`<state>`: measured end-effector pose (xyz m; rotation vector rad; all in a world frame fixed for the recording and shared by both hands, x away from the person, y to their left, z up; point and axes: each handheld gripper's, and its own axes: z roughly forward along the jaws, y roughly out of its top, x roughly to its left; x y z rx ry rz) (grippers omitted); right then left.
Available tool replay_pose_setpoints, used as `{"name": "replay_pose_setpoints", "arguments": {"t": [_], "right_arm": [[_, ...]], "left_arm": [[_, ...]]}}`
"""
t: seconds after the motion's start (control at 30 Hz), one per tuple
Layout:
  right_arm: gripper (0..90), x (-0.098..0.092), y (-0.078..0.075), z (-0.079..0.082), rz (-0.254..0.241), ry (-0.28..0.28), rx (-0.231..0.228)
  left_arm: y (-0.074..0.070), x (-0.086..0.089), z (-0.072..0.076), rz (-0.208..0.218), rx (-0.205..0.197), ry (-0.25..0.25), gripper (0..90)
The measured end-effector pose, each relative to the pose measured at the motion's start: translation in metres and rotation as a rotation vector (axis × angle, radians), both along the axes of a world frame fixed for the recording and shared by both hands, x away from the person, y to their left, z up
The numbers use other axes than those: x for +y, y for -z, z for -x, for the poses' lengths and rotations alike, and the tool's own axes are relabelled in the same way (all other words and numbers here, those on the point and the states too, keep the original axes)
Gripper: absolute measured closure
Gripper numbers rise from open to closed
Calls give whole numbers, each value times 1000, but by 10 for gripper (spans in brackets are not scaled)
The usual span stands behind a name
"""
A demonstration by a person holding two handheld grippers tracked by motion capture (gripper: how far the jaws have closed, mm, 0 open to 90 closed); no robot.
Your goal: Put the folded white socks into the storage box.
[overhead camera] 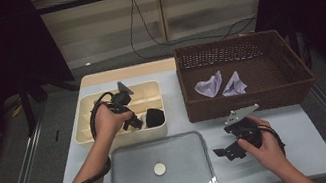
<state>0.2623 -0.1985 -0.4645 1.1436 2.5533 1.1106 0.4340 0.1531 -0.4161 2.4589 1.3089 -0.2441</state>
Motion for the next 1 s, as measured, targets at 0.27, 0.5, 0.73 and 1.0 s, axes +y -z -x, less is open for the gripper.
{"name": "replay_pose_setpoints", "arguments": {"t": [0.27,0.5,0.73,1.0], "right_arm": [[67,3,1,0,4,-3,7],[67,4,1,1,16,-4,8],[67,3,1,0,5,-10,2],[67,3,0,0,8,-6,2]], "left_arm": [[8,-2,1,0,-4,-11,811],[11,1,2,22,-7,-28,811],[7,2,4,24,-22,-22,783],[-4,4,4,21,-10,-19,733]]}}
